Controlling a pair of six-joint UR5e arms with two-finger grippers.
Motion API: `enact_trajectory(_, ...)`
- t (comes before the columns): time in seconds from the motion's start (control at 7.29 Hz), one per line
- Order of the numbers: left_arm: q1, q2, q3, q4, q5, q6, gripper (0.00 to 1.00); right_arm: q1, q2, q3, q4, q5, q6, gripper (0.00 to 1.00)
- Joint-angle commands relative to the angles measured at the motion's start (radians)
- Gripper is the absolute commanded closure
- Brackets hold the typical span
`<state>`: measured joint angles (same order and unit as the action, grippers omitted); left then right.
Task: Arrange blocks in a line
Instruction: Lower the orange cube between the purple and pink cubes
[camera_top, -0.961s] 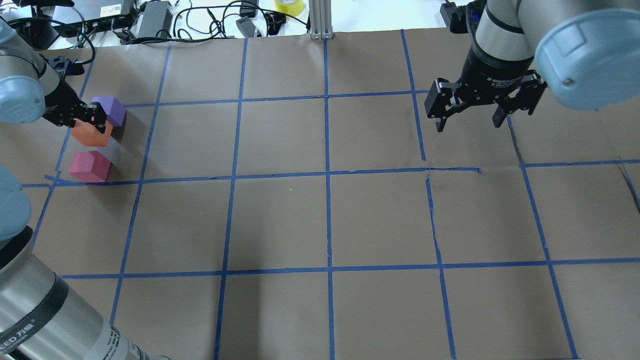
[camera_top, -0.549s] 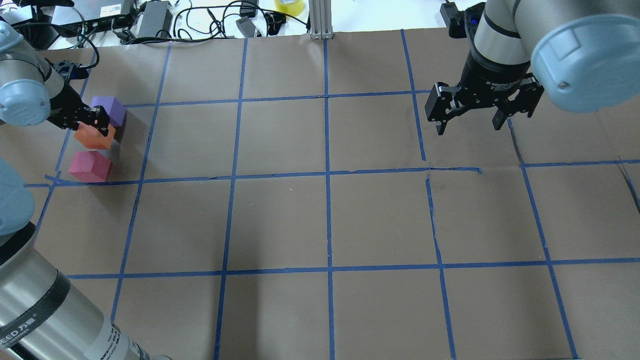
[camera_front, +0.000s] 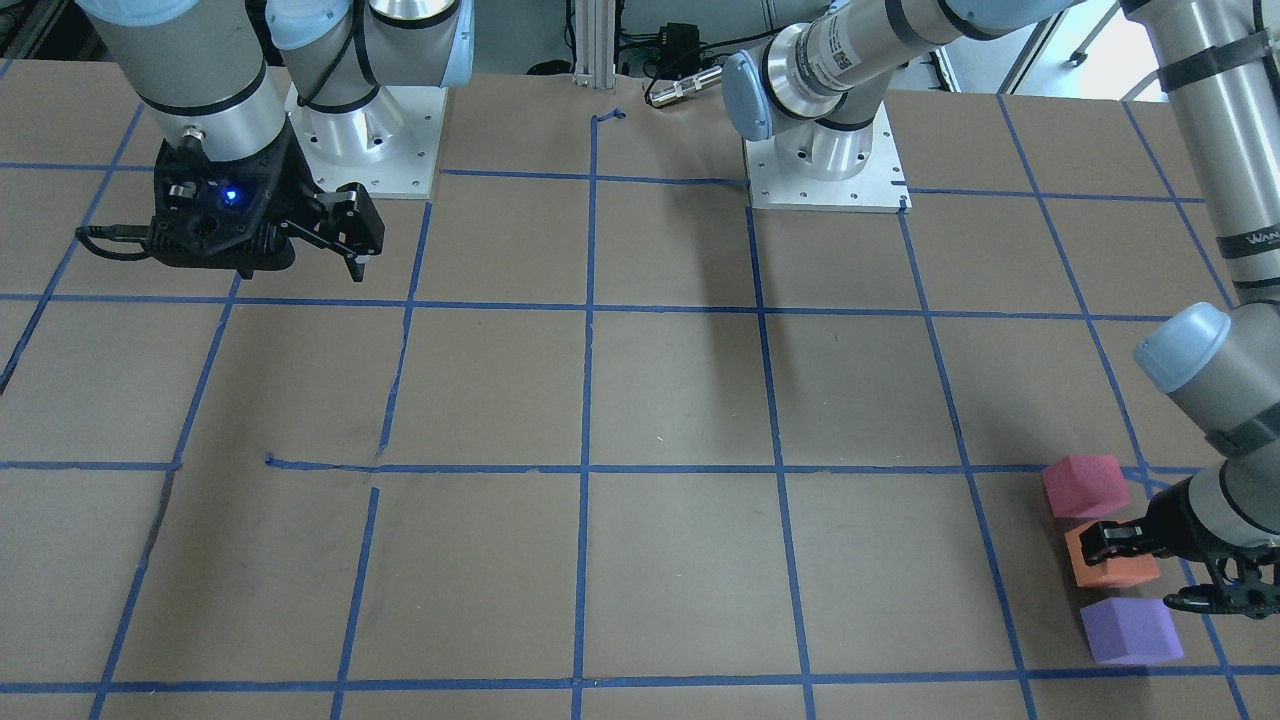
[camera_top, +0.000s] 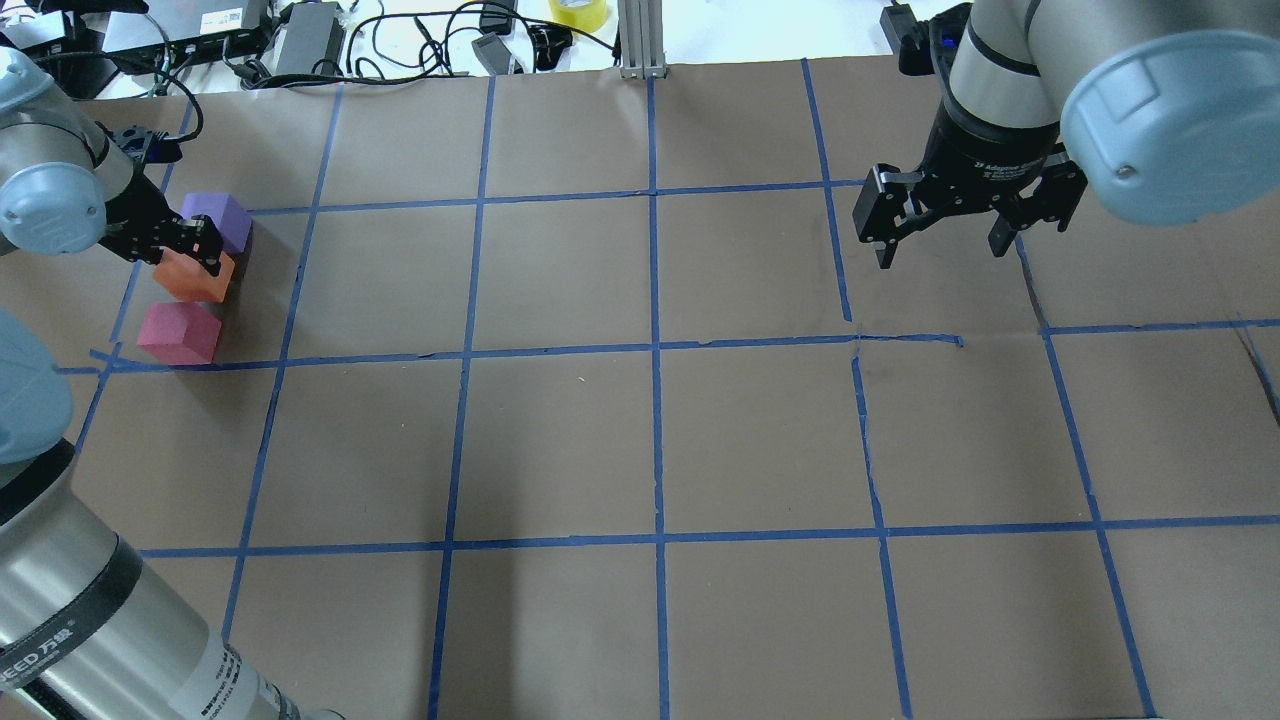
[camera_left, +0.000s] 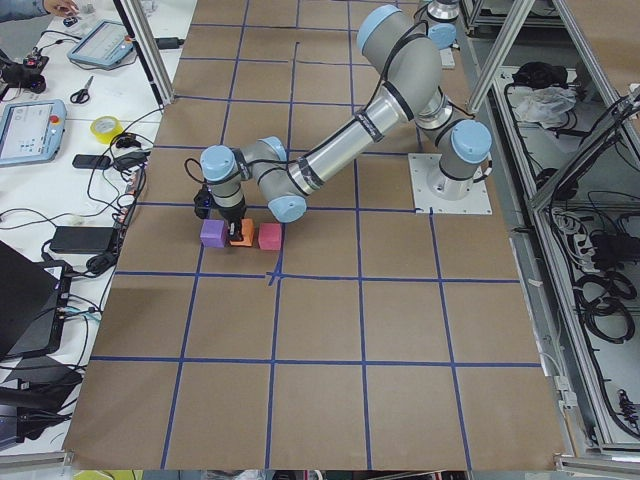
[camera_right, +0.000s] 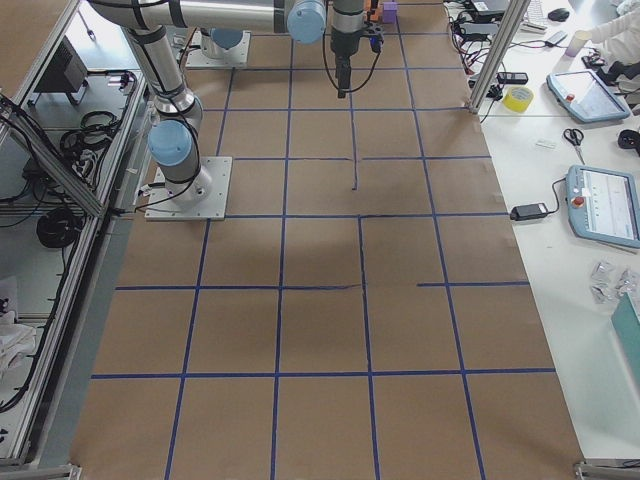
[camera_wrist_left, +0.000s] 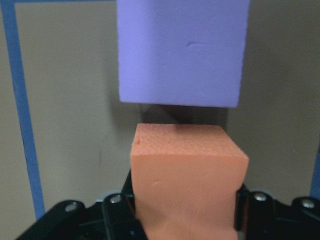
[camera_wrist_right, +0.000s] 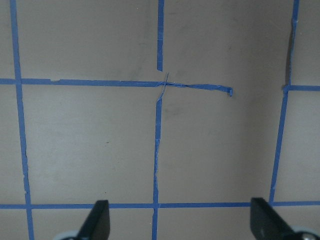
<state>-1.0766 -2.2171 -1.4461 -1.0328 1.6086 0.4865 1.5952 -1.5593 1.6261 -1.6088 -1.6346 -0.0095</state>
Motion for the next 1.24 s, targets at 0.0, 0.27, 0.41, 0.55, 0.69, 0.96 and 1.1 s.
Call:
enact_trajectory(0.0,0.003,-0.003,-0.01,0.01,-0.001,0.001,1.0,0.0,-0.007,-0.002,-0.002,0.005,0.014,0.0)
enact_trajectory(0.27,0.006,-0.003,-0.007,0.01,-0.002,0.016,1.0,0.0,-0.007,-0.002,-0.003,0.012,0.014,0.0)
enact_trajectory(0.41,0.016,-0.006,-0.011,0.011,-0.012,0.02,1.0,-0.001,-0.008,-0.002,-0.002,0.01,0.017,0.0)
enact_trajectory(0.55,0.023,-0.006,-0.01,0.016,-0.013,0.023,1.0,-0.003,-0.01,-0.005,-0.002,-0.007,0.017,0.0)
enact_trajectory(0.69,0.026,-0.007,-0.013,0.029,-0.012,0.038,1.0,-0.001,-0.025,-0.012,-0.002,0.013,0.016,0.0)
enact_trajectory(0.96,0.026,-0.01,-0.011,0.037,-0.019,0.038,1.0,-0.001,-0.016,-0.009,0.0,0.015,0.014,0.0)
enact_trajectory(1.1,0.026,-0.01,-0.013,0.037,-0.06,0.04,1.0,-0.001,-0.015,-0.008,-0.002,0.012,0.01,0.0)
